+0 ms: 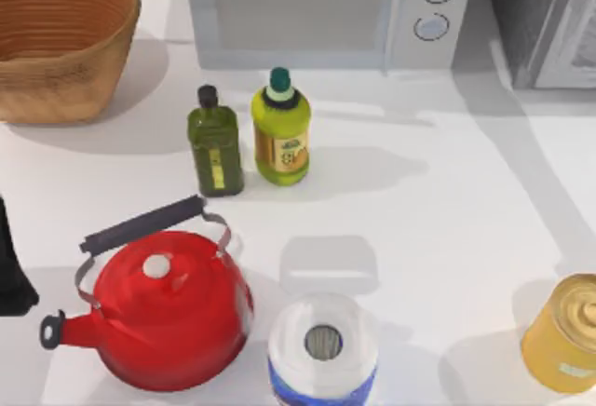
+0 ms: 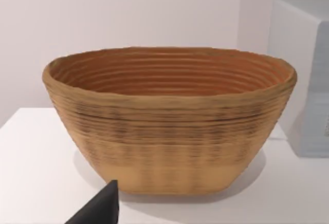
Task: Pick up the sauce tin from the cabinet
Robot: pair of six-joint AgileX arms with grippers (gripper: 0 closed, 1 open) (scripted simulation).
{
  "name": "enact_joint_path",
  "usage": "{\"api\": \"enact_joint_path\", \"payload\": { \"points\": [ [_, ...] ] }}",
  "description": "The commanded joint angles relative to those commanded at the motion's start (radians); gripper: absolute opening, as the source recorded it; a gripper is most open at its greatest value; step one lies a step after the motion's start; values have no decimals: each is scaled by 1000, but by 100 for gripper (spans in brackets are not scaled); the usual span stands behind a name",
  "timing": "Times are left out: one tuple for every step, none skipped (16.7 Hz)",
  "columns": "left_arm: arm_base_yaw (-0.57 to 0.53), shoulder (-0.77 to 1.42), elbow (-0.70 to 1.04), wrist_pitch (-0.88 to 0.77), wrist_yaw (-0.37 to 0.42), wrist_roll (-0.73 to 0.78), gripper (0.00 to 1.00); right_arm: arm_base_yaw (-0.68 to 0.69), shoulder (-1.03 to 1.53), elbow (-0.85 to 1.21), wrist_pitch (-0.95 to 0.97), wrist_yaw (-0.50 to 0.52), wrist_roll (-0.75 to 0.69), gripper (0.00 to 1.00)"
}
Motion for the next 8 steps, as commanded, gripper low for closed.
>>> {"api": "enact_joint_path", "payload": {
  "points": [
    [0, 0, 0, 0, 0, 0, 100, 0, 0, 0, 0, 0, 0, 0],
    [0, 0, 0, 0, 0, 0, 100, 0, 0, 0, 0, 0, 0, 0],
    [0, 0, 0, 0, 0, 0, 100, 0, 0, 0, 0, 0, 0, 0],
    [0, 0, 0, 0, 0, 0, 100, 0, 0, 0, 0, 0, 0, 0],
    [0, 0, 0, 0, 0, 0, 100, 2, -1, 0, 0, 0, 2, 0],
    [0, 0, 0, 0, 0, 0, 100, 5, -4, 1, -3, 2, 2, 0],
    [0, 0, 0, 0, 0, 0, 100, 18, -17, 3, -17, 15, 2, 0],
    [0, 0, 0, 0, 0, 0, 100, 41, -40, 7, -41, 36, 3, 0]
  ]
}}
